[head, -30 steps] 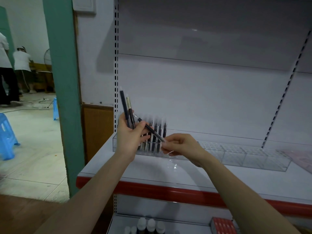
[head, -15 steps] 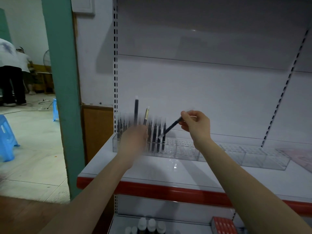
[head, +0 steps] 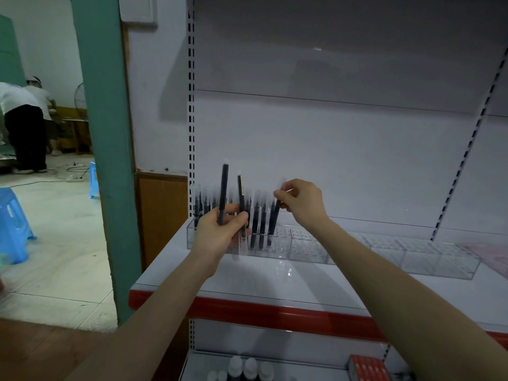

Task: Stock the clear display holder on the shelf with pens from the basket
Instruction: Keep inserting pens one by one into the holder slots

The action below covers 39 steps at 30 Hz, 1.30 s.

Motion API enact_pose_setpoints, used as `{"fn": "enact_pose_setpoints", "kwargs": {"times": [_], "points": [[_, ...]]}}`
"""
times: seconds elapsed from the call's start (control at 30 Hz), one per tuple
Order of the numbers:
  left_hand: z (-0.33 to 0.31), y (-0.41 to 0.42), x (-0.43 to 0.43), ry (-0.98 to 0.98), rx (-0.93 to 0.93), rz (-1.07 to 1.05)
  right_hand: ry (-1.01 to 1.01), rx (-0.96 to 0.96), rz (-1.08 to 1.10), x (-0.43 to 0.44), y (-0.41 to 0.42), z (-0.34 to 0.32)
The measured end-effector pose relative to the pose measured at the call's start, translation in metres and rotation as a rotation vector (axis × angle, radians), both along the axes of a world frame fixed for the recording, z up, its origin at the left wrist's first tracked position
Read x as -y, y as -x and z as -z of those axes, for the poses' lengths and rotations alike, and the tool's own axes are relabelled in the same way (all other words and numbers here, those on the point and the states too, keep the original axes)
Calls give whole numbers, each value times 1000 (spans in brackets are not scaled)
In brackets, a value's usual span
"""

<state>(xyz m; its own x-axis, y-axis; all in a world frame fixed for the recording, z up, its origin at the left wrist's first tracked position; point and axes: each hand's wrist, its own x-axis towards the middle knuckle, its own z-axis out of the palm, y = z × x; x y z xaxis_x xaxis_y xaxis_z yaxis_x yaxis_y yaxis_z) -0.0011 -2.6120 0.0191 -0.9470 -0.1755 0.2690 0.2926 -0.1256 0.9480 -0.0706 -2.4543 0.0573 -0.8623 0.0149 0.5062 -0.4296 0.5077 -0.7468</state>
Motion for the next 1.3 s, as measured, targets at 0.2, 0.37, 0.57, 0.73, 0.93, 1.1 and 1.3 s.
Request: {"fn": "enact_pose_setpoints", "kwargs": {"times": [0.2,0.37,0.57,0.73,0.93,1.1,1.3], "points": [[1,1,2,5,2,5,-115,71,6,6,7,8],[2,2,4,12,18,3,-206,107,13,7,7,19],[4,6,4,-8,22,-3,-130,76,89,2,-3,20],[2,9,-3,-54,-7,0,117,12,-101,3,-33,32],[0,7,-14,-74,-21,-4,159,232,-399,1,-51,50],[-5,5,-12,-250,-72,-49,219,303,-377,-11,-52,49],[-3,2,-10,-255,-23,-14,649,483,-417,-29,-45,39]]}}
